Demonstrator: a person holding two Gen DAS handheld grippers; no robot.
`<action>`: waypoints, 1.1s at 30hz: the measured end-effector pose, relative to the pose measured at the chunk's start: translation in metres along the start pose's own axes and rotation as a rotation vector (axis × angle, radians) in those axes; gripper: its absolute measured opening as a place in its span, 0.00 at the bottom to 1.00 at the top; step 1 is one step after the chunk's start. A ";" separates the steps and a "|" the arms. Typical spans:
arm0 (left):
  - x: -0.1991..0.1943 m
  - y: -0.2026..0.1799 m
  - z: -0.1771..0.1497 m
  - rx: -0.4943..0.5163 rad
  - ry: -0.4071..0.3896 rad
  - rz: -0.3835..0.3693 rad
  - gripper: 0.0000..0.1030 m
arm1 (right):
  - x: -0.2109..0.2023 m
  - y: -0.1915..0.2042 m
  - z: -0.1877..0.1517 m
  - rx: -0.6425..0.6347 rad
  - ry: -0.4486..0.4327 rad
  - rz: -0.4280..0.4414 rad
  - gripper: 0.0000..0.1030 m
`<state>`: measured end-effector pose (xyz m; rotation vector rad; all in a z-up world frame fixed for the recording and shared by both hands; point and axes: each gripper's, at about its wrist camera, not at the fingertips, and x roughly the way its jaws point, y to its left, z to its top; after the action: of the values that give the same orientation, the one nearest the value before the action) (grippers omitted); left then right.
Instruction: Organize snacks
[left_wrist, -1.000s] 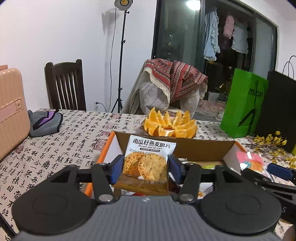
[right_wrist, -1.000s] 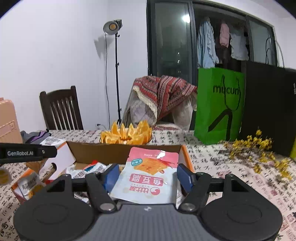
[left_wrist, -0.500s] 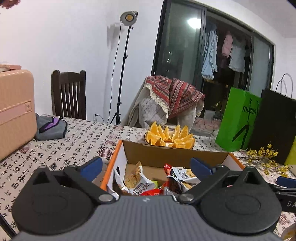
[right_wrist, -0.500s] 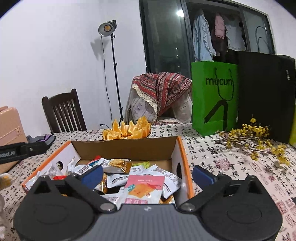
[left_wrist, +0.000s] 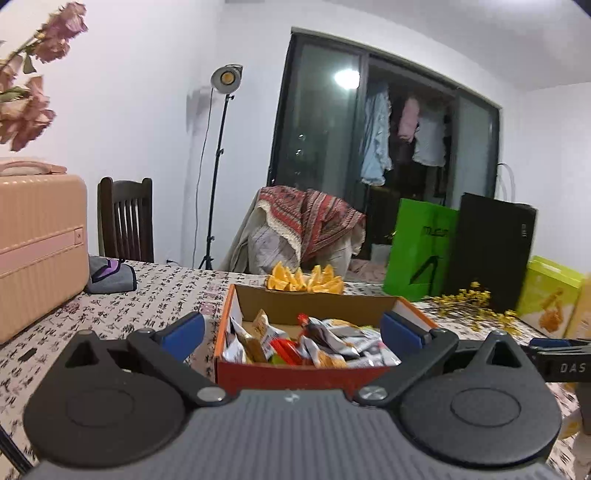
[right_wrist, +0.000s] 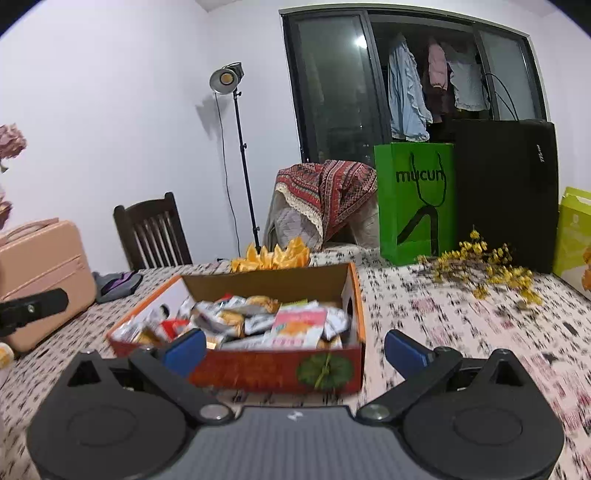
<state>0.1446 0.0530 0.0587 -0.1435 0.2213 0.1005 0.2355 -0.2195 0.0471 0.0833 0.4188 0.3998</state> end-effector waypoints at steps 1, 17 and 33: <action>-0.008 -0.001 -0.004 0.001 -0.003 -0.012 1.00 | -0.007 0.000 -0.005 0.002 0.003 0.007 1.00; -0.073 0.015 -0.072 -0.020 0.091 -0.020 1.00 | -0.068 0.002 -0.078 0.035 0.111 0.044 1.00; -0.069 0.009 -0.085 -0.015 0.154 -0.032 1.00 | -0.068 0.009 -0.093 0.038 0.169 0.035 1.00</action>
<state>0.0585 0.0435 -0.0094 -0.1702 0.3718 0.0590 0.1371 -0.2384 -0.0106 0.0942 0.5921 0.4350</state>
